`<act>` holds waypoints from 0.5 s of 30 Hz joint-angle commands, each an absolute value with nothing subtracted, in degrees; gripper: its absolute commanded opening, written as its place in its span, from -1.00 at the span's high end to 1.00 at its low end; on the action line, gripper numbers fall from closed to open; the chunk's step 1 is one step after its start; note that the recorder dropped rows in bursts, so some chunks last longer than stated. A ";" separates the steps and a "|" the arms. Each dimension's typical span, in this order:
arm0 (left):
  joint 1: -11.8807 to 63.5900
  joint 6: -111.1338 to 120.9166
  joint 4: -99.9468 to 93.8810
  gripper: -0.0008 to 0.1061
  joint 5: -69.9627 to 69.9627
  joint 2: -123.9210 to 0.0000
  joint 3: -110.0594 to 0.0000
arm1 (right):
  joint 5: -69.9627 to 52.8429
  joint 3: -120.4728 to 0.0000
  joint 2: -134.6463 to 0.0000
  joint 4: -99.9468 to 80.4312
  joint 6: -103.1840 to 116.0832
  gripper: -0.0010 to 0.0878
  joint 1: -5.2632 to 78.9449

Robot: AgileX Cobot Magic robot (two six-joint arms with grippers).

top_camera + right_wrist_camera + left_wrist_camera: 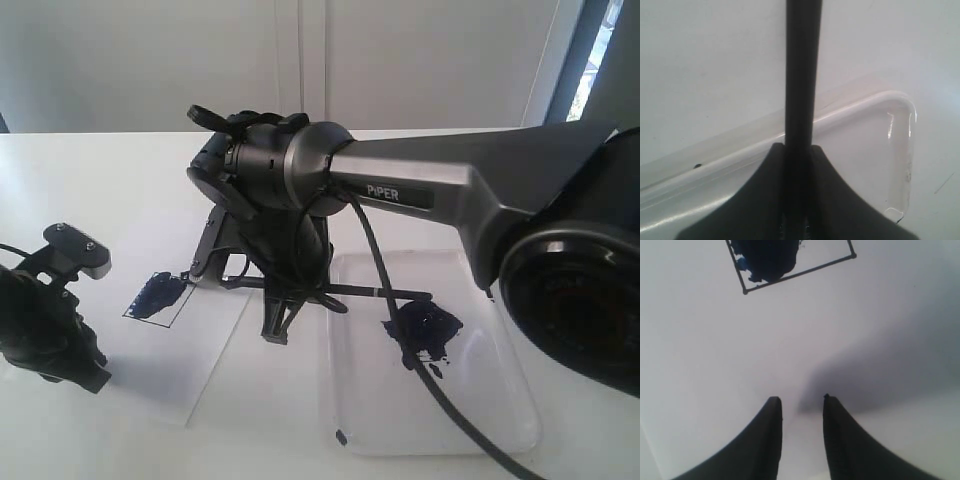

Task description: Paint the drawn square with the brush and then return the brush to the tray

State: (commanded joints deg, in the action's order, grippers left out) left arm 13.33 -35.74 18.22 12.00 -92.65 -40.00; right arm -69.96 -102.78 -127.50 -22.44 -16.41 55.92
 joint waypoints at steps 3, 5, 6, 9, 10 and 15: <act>13.33 -35.74 18.22 0.34 12.00 -92.65 -40.00 | -69.96 -102.78 -127.50 -22.44 -16.37 0.98 55.92; 13.33 -35.74 18.22 0.34 12.12 -92.65 -40.00 | -69.96 -102.56 -127.50 -22.40 -16.37 0.98 55.92; 13.33 -35.74 18.22 0.34 12.12 -92.65 -40.00 | -69.96 -102.55 -127.50 -22.40 -16.27 0.98 55.92; 13.33 -35.74 18.22 0.34 12.12 -92.65 -40.00 | -69.96 -102.55 -127.50 -22.00 -16.28 0.98 55.92; 13.33 -35.74 18.22 0.34 12.12 -92.65 -40.00 | -69.96 -102.55 -127.50 -21.98 -16.02 0.98 55.92; 13.33 -35.74 18.22 0.34 12.12 -92.65 -40.00 | -69.96 -102.55 -127.50 -21.09 -15.74 0.98 55.92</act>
State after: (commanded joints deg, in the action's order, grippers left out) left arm 13.33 -35.74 18.22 12.12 -92.65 -40.00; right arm -69.96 -102.55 -127.50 -21.09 -15.74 55.92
